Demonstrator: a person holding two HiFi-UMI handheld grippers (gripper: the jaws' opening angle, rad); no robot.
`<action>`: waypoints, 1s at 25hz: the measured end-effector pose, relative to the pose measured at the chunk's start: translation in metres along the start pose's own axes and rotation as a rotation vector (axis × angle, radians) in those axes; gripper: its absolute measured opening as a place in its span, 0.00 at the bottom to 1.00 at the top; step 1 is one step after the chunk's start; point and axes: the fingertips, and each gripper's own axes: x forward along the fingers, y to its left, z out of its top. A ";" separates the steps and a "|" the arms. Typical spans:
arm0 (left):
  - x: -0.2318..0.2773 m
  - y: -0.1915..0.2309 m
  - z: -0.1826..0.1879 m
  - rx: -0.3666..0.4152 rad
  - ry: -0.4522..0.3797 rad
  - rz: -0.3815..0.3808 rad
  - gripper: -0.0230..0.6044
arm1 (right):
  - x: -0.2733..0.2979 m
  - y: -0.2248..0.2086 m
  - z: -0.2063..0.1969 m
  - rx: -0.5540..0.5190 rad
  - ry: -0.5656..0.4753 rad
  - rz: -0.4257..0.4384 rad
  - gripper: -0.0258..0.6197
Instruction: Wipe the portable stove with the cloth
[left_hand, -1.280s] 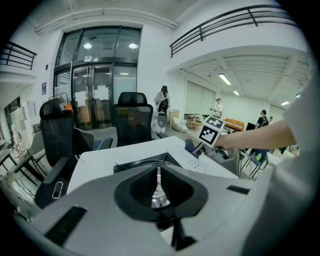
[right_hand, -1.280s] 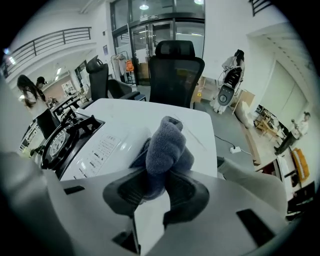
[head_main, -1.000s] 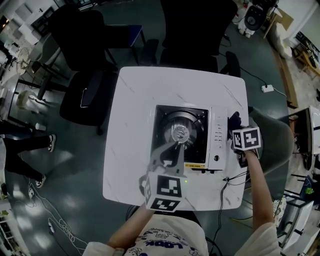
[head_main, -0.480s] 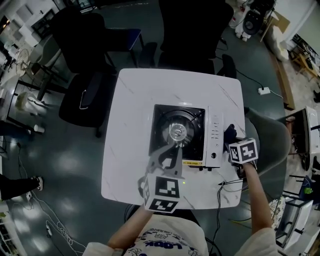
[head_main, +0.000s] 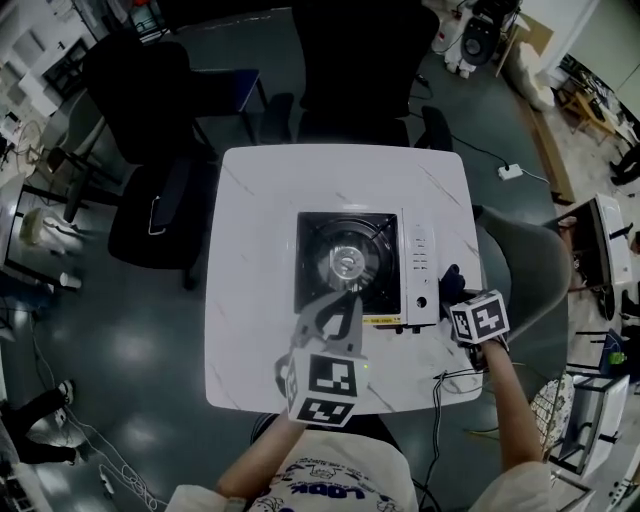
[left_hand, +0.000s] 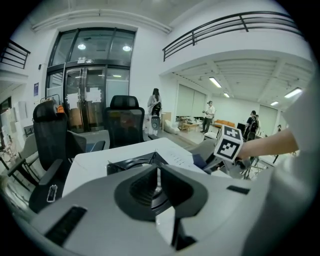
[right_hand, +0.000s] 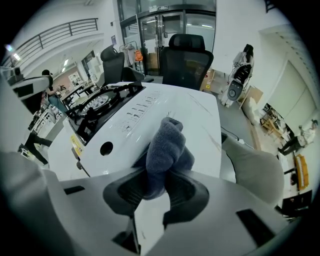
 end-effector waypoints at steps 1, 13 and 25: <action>-0.002 0.001 -0.001 0.003 0.000 -0.005 0.09 | -0.001 0.002 -0.003 0.005 0.001 -0.003 0.21; -0.013 0.005 -0.008 0.026 0.008 -0.060 0.09 | -0.021 0.016 -0.028 0.054 0.015 -0.036 0.21; -0.021 0.005 -0.007 0.054 -0.002 -0.126 0.09 | -0.098 0.075 0.002 0.098 -0.205 -0.064 0.21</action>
